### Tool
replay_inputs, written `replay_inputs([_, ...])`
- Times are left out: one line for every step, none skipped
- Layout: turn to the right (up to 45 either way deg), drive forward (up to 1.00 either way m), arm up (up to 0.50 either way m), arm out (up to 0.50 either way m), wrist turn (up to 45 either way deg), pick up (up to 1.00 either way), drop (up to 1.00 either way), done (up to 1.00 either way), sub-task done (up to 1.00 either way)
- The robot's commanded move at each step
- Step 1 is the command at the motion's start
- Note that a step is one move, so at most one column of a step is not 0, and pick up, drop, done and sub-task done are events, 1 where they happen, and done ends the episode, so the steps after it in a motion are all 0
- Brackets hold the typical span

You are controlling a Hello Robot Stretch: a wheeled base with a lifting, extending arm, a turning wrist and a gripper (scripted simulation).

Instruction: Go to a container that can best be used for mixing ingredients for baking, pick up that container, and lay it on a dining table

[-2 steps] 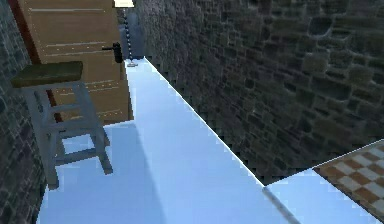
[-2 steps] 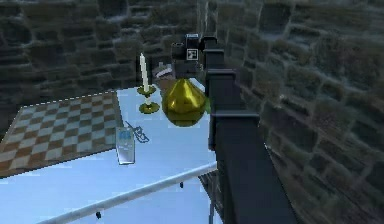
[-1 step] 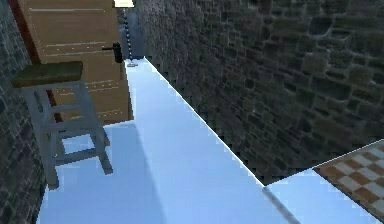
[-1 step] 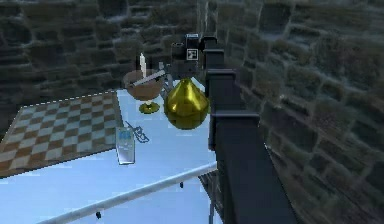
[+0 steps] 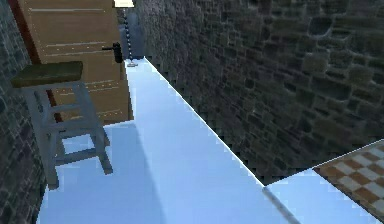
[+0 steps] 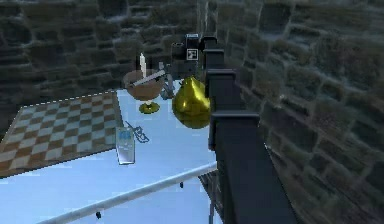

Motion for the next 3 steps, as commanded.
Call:
replay_inputs([0.0,0.00,0.00,0.00,0.0,0.00,1.00,0.00,0.00])
replay_inputs([0.0,0.00,0.00,-0.10,0.0,0.00,0.00,0.00,0.00])
replay_inputs([0.0,0.00,0.00,0.00,0.0,0.00,0.00,1.00,0.00])
